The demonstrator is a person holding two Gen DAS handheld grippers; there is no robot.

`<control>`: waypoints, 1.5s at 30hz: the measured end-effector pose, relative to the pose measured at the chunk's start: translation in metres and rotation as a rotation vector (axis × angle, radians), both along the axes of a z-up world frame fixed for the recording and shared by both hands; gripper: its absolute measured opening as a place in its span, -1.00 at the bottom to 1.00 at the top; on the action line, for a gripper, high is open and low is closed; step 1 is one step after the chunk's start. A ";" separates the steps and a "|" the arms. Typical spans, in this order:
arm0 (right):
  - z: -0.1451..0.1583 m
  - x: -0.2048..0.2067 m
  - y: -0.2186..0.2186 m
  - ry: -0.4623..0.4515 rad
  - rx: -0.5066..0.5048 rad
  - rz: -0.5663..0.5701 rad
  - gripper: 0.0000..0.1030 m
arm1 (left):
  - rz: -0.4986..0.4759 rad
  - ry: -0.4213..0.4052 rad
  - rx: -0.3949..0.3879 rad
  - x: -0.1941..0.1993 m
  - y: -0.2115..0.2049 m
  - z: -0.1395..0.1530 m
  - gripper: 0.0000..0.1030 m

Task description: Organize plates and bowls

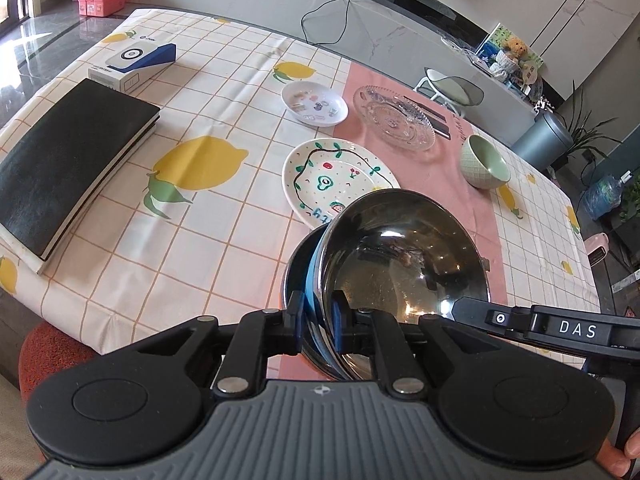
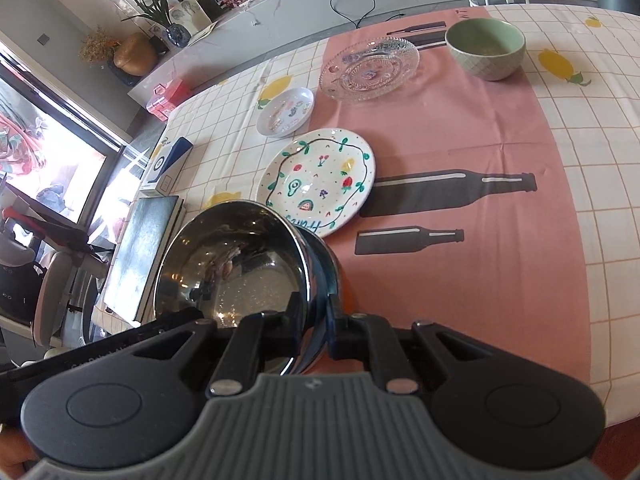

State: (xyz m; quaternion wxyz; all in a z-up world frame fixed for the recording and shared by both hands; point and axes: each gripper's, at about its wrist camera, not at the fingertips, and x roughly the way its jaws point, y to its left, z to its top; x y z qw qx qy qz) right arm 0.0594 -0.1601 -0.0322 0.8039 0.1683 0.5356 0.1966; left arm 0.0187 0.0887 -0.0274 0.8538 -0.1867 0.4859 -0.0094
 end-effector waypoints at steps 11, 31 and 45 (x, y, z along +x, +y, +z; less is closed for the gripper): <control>-0.007 0.009 0.009 0.021 -0.042 0.006 -0.83 | 0.004 0.035 0.007 0.011 0.002 -0.007 -0.70; 0.002 0.008 0.013 -0.039 -0.094 0.004 -0.53 | 0.041 -0.066 -0.003 0.012 0.014 0.010 -0.50; 0.001 0.015 0.013 -0.079 -0.068 0.004 -0.96 | 0.018 -0.100 0.022 0.020 0.011 0.000 -0.78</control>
